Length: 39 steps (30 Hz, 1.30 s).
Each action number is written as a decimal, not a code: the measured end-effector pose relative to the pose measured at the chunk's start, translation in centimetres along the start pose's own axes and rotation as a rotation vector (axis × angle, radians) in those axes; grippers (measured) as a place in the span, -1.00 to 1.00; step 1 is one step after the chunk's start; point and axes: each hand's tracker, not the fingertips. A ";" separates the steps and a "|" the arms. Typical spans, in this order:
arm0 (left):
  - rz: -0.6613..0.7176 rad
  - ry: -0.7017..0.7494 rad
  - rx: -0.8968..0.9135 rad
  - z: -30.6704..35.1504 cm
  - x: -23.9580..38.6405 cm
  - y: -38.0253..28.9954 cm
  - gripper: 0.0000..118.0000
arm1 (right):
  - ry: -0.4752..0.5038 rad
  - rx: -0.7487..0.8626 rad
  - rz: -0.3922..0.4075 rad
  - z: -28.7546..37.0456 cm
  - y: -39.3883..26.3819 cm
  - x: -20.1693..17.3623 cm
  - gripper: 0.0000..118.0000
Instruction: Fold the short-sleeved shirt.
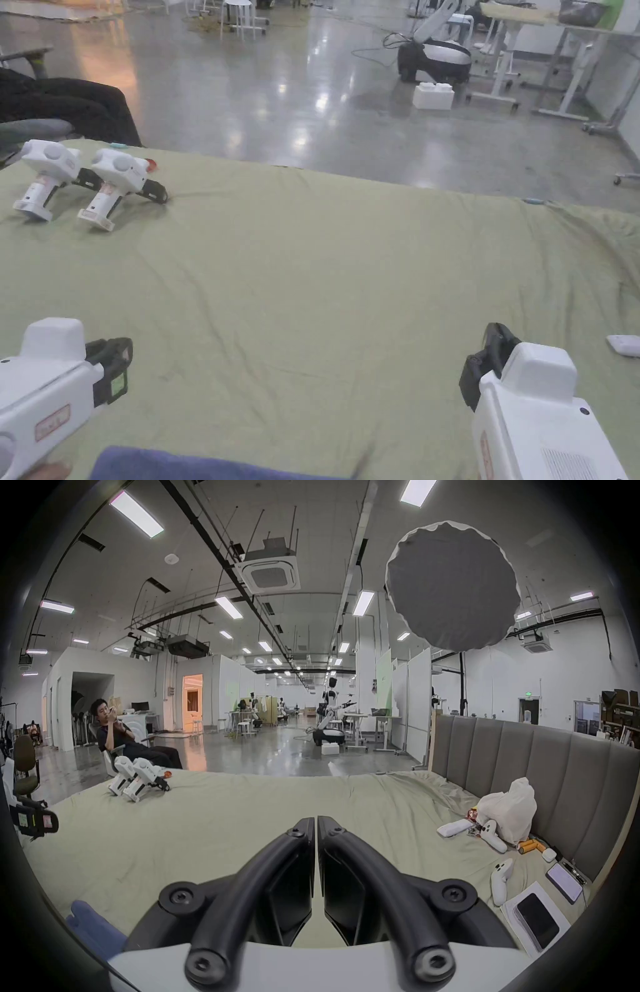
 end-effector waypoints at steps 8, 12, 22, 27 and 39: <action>0.273 -0.194 -0.295 -2.6 -9.8 -6.7 -0.92 | 0.030 -0.084 0.018 -0.6 -2.0 -0.3 -0.98; 0.397 -0.299 -0.419 -4.0 -12.4 -9.5 -0.08 | 0.030 -0.122 0.031 -0.7 -2.8 -0.5 -0.98; 0.658 -0.578 -0.473 -8.8 -14.1 -14.1 0.41 | 0.033 -0.180 0.052 -0.7 -4.2 -0.9 -0.98; 0.627 -0.509 -0.511 -7.4 -11.0 -13.8 -0.70 | 0.027 -0.187 0.052 -0.5 -4.1 -1.0 -0.98; 0.472 -0.387 -0.361 -5.6 -11.8 -10.2 -0.90 | 0.045 -0.185 0.071 -0.1 -3.9 -0.7 -0.98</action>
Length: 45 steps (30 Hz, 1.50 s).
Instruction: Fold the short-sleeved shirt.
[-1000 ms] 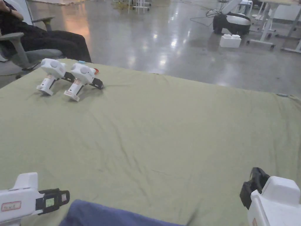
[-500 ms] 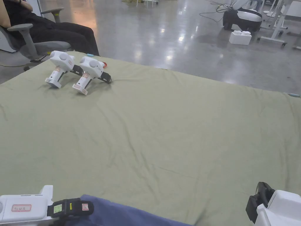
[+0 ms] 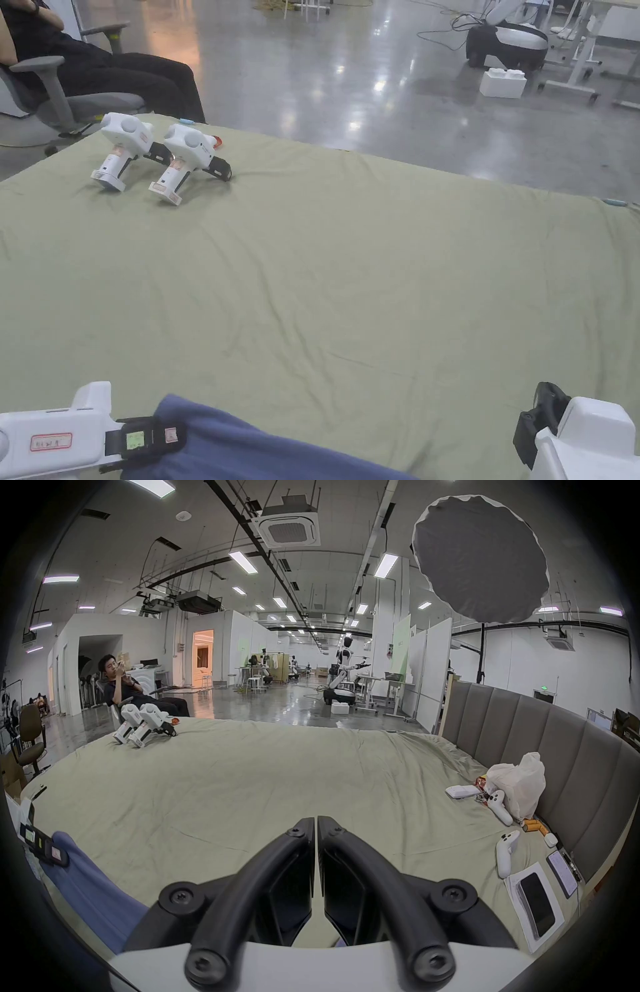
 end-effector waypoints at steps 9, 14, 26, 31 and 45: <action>-0.105 0.316 0.101 9.5 3.9 3.2 -0.90 | 0.011 0.008 -0.015 0.4 -0.1 0.8 -0.98; -0.154 0.395 0.090 11.3 6.3 2.8 -0.89 | 0.022 0.008 -0.027 0.3 -0.5 1.0 -0.98; -0.128 0.000 -0.055 2.5 16.4 -2.5 -0.89 | 0.032 -0.006 -0.057 0.8 -1.6 1.7 -0.98; -0.157 0.069 -0.143 -4.7 19.1 -5.5 -0.89 | 0.012 -0.020 -0.076 1.2 -2.5 2.9 -0.98; -0.144 0.222 -0.233 -12.7 20.2 -10.0 -0.51 | -0.040 -0.064 -0.108 2.1 -4.2 5.4 -0.98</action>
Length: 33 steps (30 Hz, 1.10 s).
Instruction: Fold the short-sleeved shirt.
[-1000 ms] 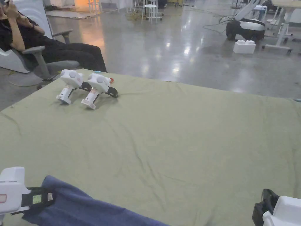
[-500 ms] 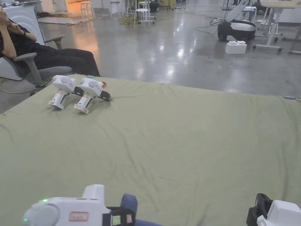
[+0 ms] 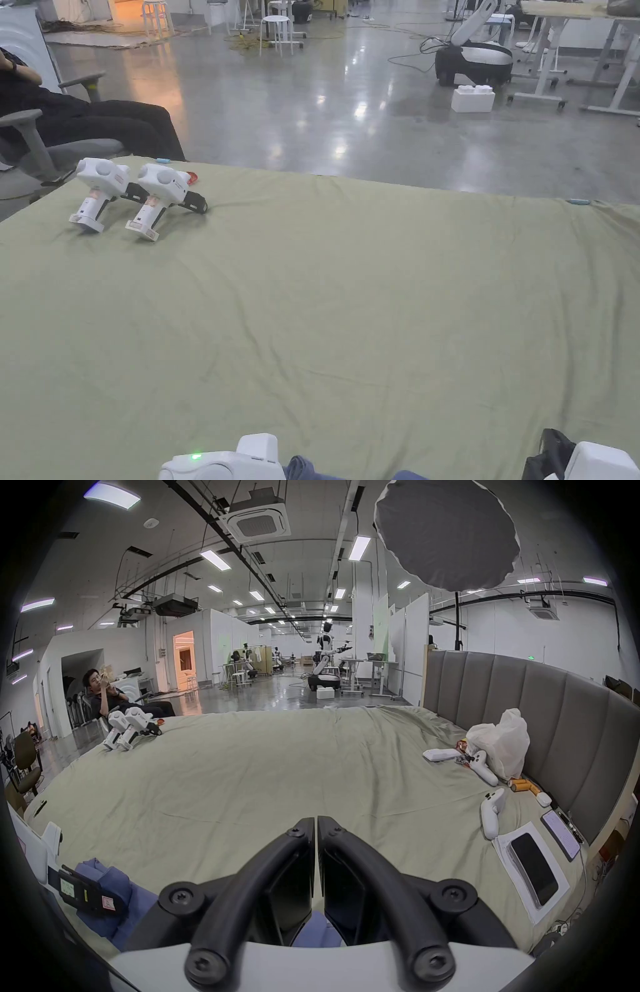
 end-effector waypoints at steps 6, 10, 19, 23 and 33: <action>0.000 -0.067 0.079 4.4 -1.3 0.7 0.18 | 0.005 -0.012 -0.001 -0.1 -0.3 0.1 -0.98; 0.000 -0.077 0.121 6.6 -2.1 0.8 -0.45 | 0.009 -0.015 0.000 -0.1 -0.4 -0.1 -0.98; -0.040 -0.084 0.021 0.4 -0.2 -0.5 -0.86 | 0.016 -0.033 0.001 -0.3 -0.9 -0.6 -0.98; -0.048 -0.117 -0.014 -2.2 1.3 -1.6 -0.92 | 0.013 -0.040 0.009 -0.2 -1.0 -0.5 -0.98; -0.123 -0.116 0.033 1.6 0.6 -2.0 -0.35 | 0.010 -0.055 0.021 -0.3 -1.2 -0.4 -0.98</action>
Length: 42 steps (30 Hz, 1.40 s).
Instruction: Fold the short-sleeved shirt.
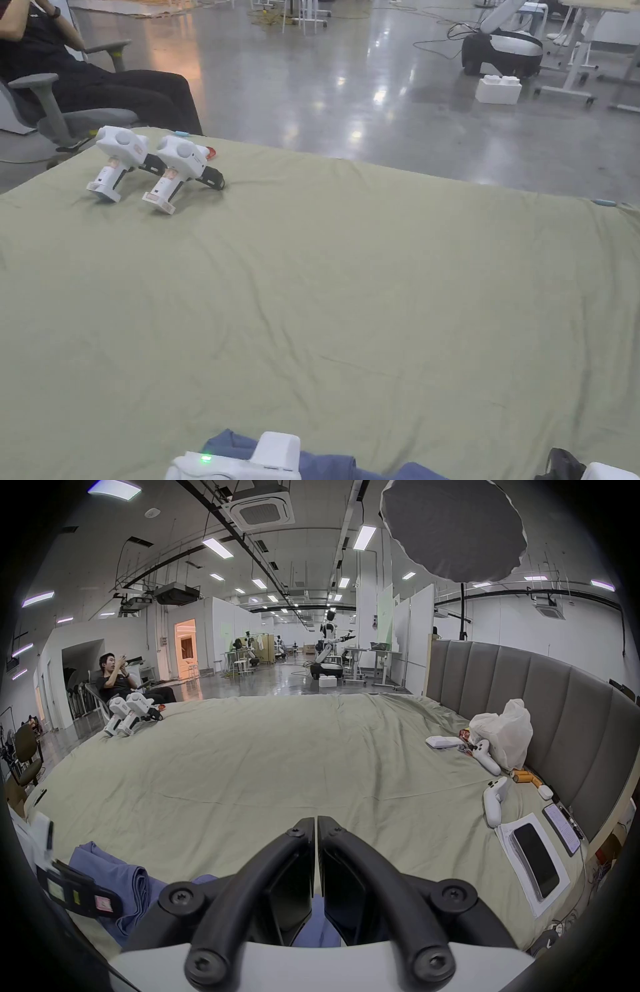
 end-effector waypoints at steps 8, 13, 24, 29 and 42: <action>0.124 0.039 0.214 8.7 -9.7 2.1 0.41 | 0.017 -0.006 0.006 -0.3 0.2 -0.5 -0.98; 0.233 -0.044 0.145 8.4 -16.2 1.9 0.41 | 0.032 0.012 -0.001 -0.4 0.6 -1.1 -0.98; 0.493 -0.439 0.119 4.5 -18.6 -0.6 0.30 | 0.039 0.020 0.004 -0.1 1.4 -1.8 -0.98; 0.388 -0.381 0.043 2.5 -17.6 -1.3 -0.69 | 0.038 0.013 0.004 0.0 1.3 -2.1 -0.98; 0.181 -0.140 0.199 11.5 -17.9 3.7 -0.88 | 0.045 0.016 0.016 -0.1 1.6 -2.1 -0.98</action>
